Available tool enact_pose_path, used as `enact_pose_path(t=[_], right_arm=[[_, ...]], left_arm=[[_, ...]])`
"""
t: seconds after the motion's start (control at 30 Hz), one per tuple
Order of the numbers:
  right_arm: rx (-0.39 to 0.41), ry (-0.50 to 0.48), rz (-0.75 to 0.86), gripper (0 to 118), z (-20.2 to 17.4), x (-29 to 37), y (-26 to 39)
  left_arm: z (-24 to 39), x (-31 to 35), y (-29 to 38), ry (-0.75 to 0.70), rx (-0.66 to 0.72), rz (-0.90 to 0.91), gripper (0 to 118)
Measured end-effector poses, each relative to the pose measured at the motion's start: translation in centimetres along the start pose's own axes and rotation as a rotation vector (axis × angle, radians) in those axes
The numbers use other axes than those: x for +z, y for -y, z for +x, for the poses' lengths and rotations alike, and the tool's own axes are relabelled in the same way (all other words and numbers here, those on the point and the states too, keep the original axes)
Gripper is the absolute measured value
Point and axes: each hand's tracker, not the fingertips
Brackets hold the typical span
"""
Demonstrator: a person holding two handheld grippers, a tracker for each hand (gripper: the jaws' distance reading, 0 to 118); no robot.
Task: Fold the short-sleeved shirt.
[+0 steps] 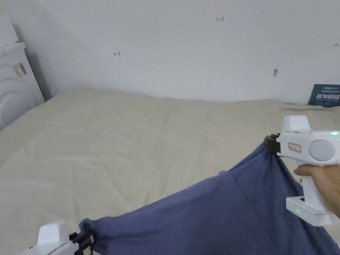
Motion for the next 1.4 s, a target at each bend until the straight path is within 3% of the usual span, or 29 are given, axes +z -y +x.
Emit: enact_pose_path(t=[0.23,0.5,0.83,1.03,1.4], right_arm=[[-0.021,0.042,0.263,3,2.2,11.4,-6.1],[-0.036,0.11,0.438,3,4.9,18.2,-12.2],[0.009,0.186,0.482,3,8.1,17.3,-19.1],[-0.021,0.225,0.521,3,9.8,14.2,-23.2],[-0.023,0.256,0.637,3,10.3,10.7,-26.5]], left_arm=[[2.8,0.4,-9.0,0.048,-0.079,0.198,10],[7.7,1.3,-22.7,0.121,-0.113,0.36,10],[14.6,-0.1,-37.7,0.108,-0.164,0.412,10],[18.4,-1.5,-43.9,0.05,-0.255,0.464,10],[21.1,-2.4,-49.6,-0.003,-0.348,0.586,10]])
